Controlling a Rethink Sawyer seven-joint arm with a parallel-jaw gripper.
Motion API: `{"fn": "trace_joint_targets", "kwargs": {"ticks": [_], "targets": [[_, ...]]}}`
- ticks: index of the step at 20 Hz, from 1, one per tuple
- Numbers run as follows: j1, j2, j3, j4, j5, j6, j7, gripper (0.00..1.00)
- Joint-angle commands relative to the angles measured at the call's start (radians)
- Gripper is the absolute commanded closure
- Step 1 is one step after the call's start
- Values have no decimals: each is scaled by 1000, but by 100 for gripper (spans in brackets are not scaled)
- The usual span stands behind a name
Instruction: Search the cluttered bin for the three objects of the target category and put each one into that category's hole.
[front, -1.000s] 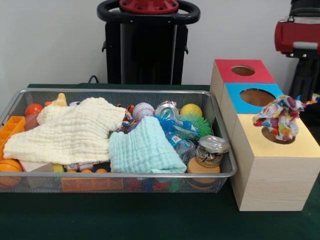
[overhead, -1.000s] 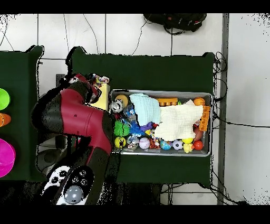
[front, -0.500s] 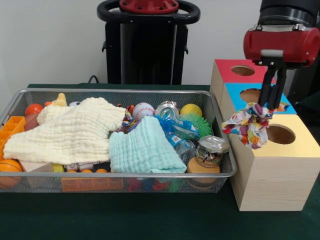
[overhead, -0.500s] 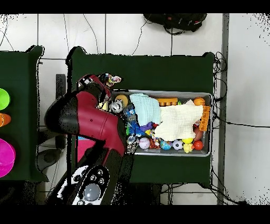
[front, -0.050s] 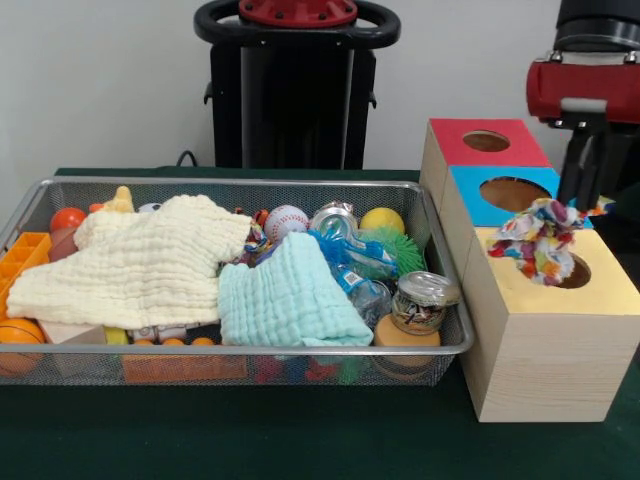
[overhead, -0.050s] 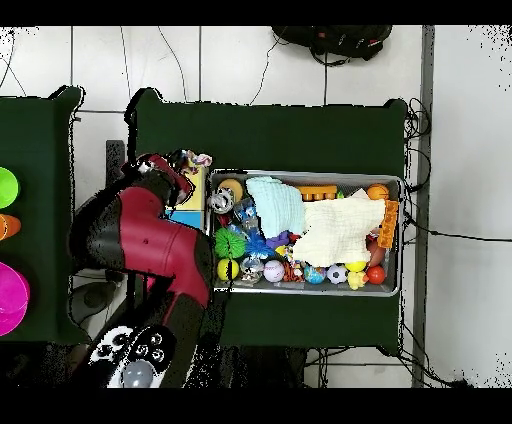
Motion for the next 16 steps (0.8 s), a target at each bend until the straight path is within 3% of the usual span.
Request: {"fn": "trace_joint_targets", "kwargs": {"ticks": [1, 7, 9, 11, 16], "targets": [[45, 36, 17, 91, 54, 124, 252, 100], [-8, -2, 93, 133, 37, 44, 190, 100], [-89, -25, 187, 176, -20, -63, 144, 100], [-126, -21, 230, 199, -66, -137, 142, 100], [-125, -35, 235, 237, -92, -151, 149, 100]]}}
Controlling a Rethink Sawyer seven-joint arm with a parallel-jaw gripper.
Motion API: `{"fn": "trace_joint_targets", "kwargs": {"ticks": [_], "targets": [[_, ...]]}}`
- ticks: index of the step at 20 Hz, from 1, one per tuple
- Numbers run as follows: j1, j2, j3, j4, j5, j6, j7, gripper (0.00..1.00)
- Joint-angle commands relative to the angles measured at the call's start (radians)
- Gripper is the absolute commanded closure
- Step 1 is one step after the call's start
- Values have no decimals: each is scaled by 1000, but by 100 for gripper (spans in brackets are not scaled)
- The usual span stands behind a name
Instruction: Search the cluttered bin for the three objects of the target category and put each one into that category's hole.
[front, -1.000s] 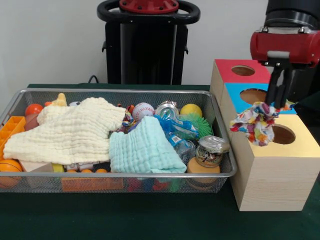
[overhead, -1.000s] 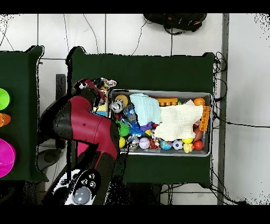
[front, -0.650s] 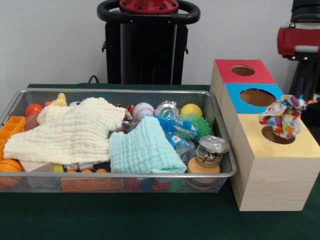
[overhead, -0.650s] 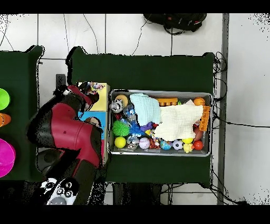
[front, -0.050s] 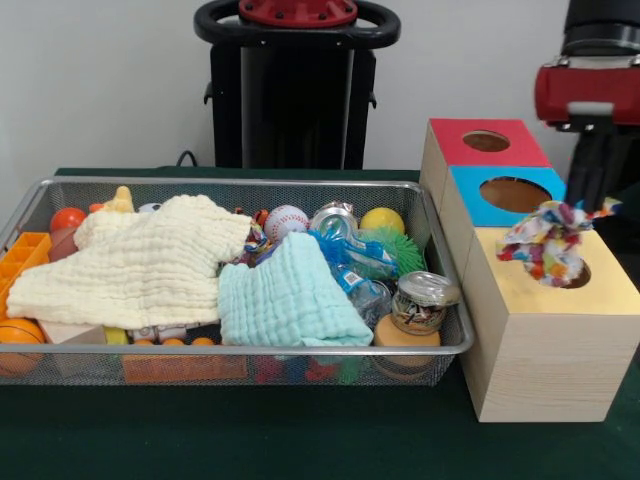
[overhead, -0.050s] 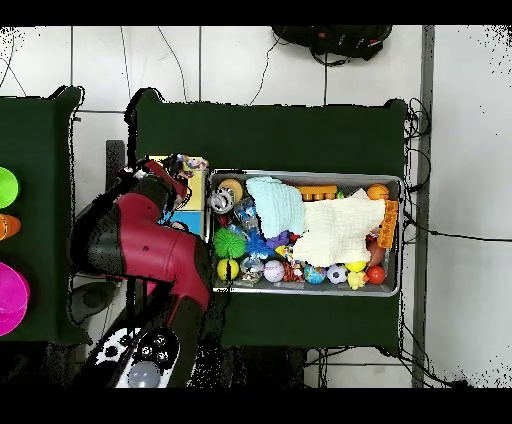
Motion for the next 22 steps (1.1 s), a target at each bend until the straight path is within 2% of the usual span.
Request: {"fn": "trace_joint_targets", "kwargs": {"ticks": [1, 7, 15, 22], "targets": [[-68, -8, 172, 187, -82, -86, 149, 100], [-36, 1, 146, 201, -80, -98, 159, 100], [95, 48, 16, 162, 12, -6, 187, 100], [79, 51, 37, 168, 10, -40, 183, 100]]}}
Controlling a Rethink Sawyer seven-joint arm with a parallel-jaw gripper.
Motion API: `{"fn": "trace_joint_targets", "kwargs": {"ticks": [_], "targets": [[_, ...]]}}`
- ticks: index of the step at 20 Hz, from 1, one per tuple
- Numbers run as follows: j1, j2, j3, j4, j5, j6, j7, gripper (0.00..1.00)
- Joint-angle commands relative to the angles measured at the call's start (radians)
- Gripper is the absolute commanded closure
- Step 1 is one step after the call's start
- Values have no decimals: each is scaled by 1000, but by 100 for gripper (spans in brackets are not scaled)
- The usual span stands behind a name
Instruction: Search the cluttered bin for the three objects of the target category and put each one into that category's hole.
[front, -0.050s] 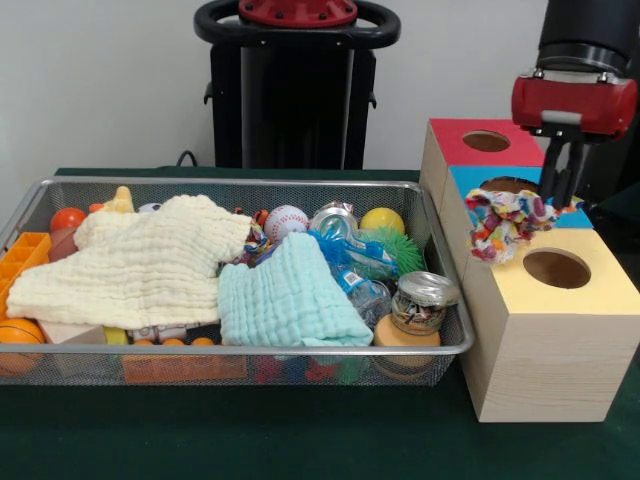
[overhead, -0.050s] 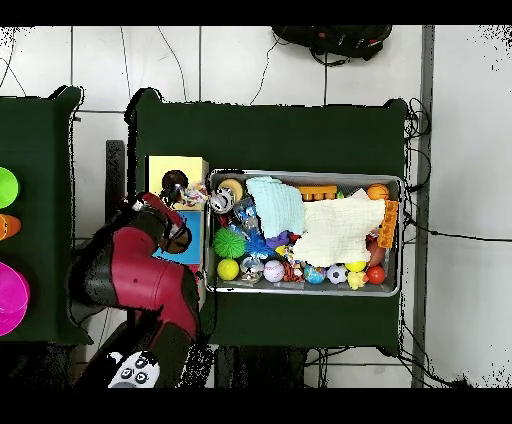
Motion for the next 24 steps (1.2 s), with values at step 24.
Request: {"fn": "trace_joint_targets", "kwargs": {"ticks": [24], "targets": [[28, 91, -90, -142, 96, 349, 221, 100]]}}
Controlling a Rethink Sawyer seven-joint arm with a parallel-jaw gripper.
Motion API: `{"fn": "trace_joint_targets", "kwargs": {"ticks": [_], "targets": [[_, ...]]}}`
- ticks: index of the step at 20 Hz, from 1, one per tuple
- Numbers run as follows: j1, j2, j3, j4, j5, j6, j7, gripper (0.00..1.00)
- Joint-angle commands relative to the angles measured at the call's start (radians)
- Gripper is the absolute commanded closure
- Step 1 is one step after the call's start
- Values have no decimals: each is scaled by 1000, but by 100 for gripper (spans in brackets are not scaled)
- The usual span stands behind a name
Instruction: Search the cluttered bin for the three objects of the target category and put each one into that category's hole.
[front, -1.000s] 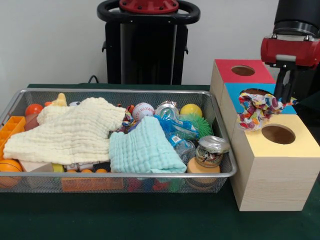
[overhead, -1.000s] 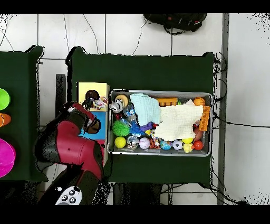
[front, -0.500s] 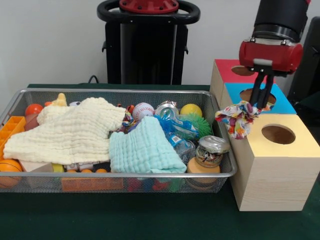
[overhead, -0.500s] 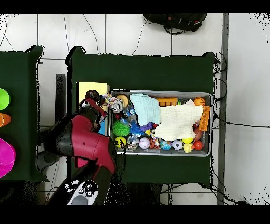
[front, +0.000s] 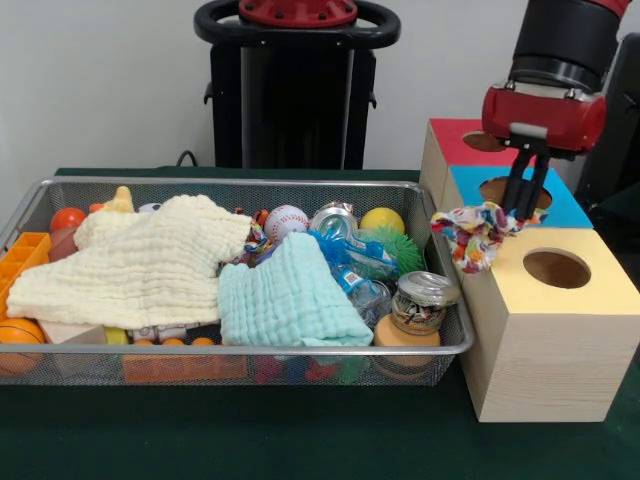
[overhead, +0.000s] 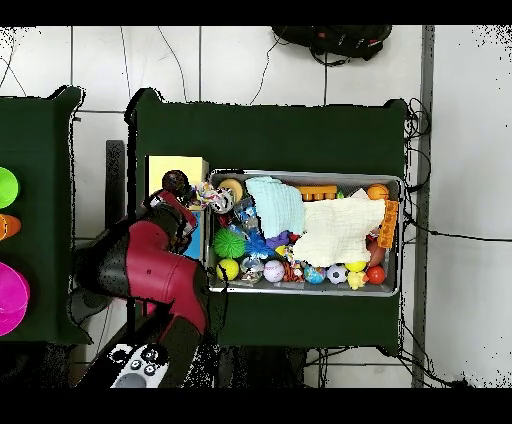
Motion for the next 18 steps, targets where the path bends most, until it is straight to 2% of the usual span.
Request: {"fn": "trace_joint_targets", "kwargs": {"ticks": [1, 5, 9, 11, 13, 14, 16, 18], "targets": [[47, 48, -51, -125, 63, 292, 229, 100], [60, 57, -73, -148, 68, 324, 245, 100], [50, 45, -102, -194, 49, 413, 233, 100], [36, 52, -99, -206, 48, 412, 228, 100], [4, 59, -57, -190, 52, 339, 206, 100], [5, 77, -61, -199, 55, 324, 214, 100], [21, 109, -98, -239, 65, 366, 253, 100], [10, 99, -93, -248, 61, 384, 238, 100]]}}
